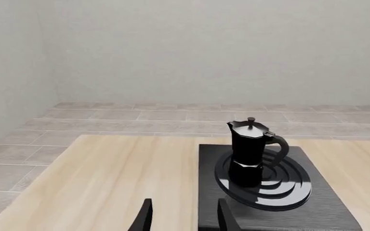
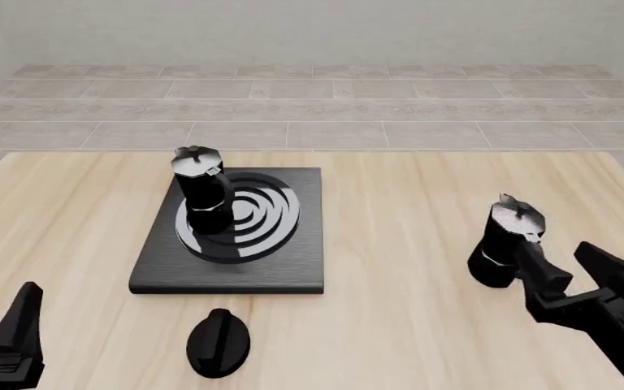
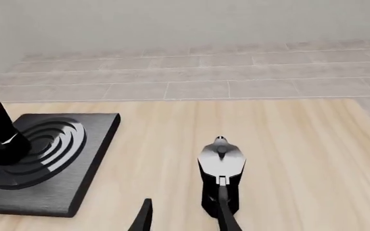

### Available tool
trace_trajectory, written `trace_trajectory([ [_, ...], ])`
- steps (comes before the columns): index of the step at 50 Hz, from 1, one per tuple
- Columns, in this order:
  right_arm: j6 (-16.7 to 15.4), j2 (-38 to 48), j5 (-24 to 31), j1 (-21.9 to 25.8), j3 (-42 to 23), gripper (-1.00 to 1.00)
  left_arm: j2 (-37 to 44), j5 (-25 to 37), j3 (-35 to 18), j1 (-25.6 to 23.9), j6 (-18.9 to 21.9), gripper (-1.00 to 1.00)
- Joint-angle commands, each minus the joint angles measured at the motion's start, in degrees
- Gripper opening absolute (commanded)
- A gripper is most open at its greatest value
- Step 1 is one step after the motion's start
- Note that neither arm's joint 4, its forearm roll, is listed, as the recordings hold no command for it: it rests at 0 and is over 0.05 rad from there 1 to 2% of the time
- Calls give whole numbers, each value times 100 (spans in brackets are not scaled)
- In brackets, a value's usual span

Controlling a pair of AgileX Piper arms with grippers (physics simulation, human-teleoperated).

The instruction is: Put both moka pots on the stove.

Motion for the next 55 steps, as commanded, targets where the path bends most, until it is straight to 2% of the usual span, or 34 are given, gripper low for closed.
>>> trace_trajectory([
  [1,-46,-92,240,-145,151,100,0,10,-1,-1,5,100],
  [15,-123,-119,427,-218,223,100,0,9,8,0,3,100],
  [34,-146,-27,350,-229,238,100,0,20,-10,-53,80,100],
  [42,-130,-21,408,-282,114,100,0,22,-12,-40,44,100],
  [44,-219,10,395,-322,64,100,0,23,-5,-37,31,100],
  [55,-312,551,255,-380,-258,100,0,20,-3,-36,23,100],
])
